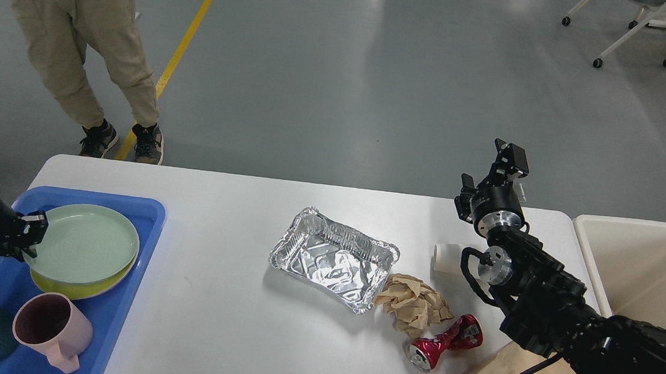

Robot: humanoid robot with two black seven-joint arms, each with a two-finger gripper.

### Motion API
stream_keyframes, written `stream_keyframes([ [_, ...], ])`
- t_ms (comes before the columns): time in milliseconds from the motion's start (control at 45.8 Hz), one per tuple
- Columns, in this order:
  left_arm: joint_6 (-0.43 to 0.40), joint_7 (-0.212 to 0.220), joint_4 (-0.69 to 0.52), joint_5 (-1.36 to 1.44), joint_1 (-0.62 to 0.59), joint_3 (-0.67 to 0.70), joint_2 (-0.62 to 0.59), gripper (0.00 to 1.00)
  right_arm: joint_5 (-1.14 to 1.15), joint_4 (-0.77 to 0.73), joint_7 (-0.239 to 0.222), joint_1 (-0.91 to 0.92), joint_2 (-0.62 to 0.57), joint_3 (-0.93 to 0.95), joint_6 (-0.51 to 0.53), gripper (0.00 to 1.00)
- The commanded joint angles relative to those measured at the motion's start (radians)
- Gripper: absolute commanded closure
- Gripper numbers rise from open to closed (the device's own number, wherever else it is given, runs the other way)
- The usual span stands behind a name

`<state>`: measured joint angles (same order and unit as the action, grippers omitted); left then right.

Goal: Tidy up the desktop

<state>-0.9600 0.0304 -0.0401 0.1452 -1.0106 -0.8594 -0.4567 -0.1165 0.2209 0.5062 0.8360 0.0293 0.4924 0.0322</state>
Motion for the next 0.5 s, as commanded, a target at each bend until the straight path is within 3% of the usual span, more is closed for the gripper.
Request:
stream_keyframes([
  [0,0.019,0.0,-0.001,-0.004,0.0,0.033,0.001,0.07,0.0,0.0,0.0,0.0,0.0,0.0,0.0,0.0],
  [153,0.099,0.002,-0.001,-0.004,0.001,0.045,-0.011,0.06,0.0,0.0,0.0,0.0,0.0,0.0,0.0,0.0],
  [350,0.109,0.0,-0.001,-0.007,-0.006,0.056,-0.017,0.04,0.0,0.0,0.0,0.0,0.0,0.0,0.0,0.0],
  [481,0.132,-0.001,-0.001,-0.007,-0.002,0.163,-0.02,0.04,0.0,0.0,0.0,0.0,0.0,0.0,0.0,0.0],
])
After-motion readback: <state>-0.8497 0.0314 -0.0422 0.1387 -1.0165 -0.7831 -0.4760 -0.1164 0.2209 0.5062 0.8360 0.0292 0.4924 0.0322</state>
